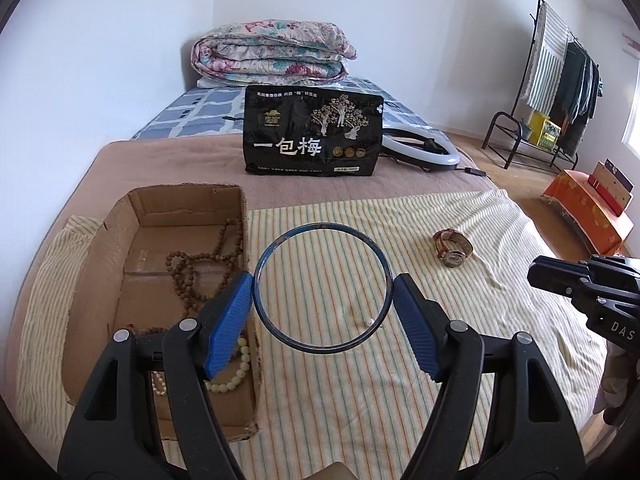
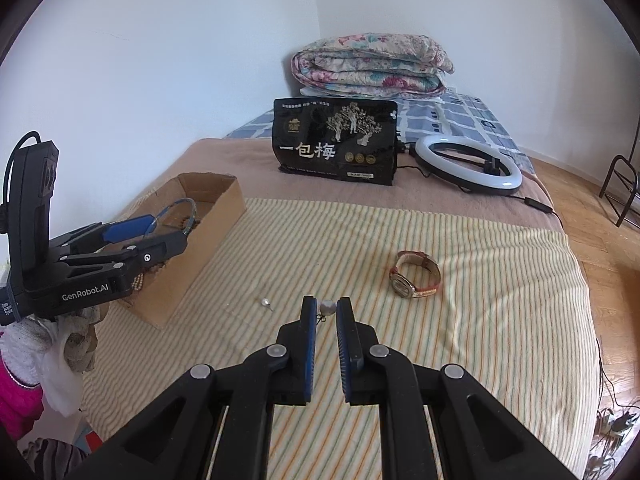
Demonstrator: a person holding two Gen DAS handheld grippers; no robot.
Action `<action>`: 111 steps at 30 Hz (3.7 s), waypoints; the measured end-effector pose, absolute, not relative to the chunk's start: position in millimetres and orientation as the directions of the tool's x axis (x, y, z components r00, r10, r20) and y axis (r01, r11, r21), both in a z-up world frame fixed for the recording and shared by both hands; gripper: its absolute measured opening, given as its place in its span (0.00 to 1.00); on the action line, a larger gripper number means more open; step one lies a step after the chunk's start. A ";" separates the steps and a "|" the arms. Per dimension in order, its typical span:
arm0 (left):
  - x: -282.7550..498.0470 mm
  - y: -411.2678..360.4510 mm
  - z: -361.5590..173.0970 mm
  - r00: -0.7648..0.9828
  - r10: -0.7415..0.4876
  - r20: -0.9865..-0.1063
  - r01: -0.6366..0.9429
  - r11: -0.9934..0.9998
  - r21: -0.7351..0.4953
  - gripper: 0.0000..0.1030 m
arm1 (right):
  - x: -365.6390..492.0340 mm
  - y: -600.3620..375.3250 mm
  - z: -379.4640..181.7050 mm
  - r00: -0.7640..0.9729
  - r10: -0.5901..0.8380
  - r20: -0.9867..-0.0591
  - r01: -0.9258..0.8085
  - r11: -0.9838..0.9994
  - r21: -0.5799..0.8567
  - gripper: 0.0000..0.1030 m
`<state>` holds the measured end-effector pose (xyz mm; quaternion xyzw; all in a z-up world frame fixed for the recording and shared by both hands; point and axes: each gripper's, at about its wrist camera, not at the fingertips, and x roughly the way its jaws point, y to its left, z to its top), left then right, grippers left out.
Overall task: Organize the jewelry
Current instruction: 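Carry the blue bangle and white stud over the cardboard box with both tools, then open both tools to drop the bangle and stud into the box, then move the left tool to the pearl earring while the right tool moves to the brown-strap watch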
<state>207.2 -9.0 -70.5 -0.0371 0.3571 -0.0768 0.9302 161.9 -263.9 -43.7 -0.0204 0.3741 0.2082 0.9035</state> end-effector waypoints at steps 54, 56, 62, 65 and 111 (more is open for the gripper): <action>273.2 162.2 -106.4 0.664 -0.108 -0.740 -0.076 0.975 -0.211 0.72 | 221.3 -45.9 -67.5 0.476 0.533 -0.700 -0.600 0.778 0.184 0.65; 273.1 162.2 -106.7 0.662 -0.109 -0.741 -0.075 0.975 -0.210 0.72 | 221.9 -46.7 -67.6 0.481 0.528 -0.700 -0.594 0.783 0.183 0.69; 271.1 162.4 -105.8 0.668 -0.105 -0.737 -0.077 0.975 -0.209 0.72 | 219.7 -49.9 -65.5 0.486 0.526 -0.698 -0.592 0.785 0.180 0.70; 268.7 161.6 -104.2 0.672 -0.100 -0.733 -0.077 0.976 -0.204 0.72 | 218.9 -52.6 -63.6 0.490 0.526 -0.695 -0.589 0.788 0.180 0.70; 223.3 40.7 -38.1 0.748 -0.148 -0.647 0.083 0.988 -0.130 0.72 | 179.8 -203.1 -16.2 0.713 0.276 -0.644 -0.383 0.923 -0.029 1.00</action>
